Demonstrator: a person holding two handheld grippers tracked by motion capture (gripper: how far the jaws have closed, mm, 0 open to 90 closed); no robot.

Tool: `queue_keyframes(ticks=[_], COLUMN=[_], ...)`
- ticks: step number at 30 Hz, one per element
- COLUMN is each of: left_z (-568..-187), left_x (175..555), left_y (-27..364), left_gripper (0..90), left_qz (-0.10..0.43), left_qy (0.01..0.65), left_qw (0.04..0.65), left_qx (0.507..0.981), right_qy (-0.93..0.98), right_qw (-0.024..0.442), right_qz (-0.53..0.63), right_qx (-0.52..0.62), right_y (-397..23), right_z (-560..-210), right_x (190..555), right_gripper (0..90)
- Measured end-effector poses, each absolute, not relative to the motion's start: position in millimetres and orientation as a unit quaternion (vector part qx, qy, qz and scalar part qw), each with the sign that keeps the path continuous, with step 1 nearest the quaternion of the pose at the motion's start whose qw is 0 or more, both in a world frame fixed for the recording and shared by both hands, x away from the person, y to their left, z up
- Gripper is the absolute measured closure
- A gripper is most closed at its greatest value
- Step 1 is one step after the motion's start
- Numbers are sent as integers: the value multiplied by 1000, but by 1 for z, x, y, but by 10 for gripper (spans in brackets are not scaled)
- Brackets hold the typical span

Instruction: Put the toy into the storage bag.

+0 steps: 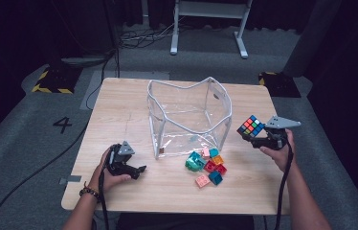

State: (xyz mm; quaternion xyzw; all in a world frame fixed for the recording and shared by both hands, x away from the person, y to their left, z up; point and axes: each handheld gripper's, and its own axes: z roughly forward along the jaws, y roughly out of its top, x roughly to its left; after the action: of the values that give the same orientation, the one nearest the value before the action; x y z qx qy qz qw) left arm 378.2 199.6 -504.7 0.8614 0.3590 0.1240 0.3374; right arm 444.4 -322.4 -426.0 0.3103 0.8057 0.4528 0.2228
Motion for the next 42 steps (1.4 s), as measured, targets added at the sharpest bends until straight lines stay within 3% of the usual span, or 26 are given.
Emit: queue_keyframes(ticks=[15,42], left_z=[-505,-505], left_x=[378,378], left_y=[200,200], left_gripper=[73,73], left_qz=[121,124], left_qy=[360,358], left_qw=[337,338], left_qx=[862,861], right_qy=[801,782], right_qw=[245,256], right_qz=[468,509], right_qx=[281,252], right_y=[-312,-295], right_z=[-376,-316], right_x=[448,451], right_gripper=[339,339])
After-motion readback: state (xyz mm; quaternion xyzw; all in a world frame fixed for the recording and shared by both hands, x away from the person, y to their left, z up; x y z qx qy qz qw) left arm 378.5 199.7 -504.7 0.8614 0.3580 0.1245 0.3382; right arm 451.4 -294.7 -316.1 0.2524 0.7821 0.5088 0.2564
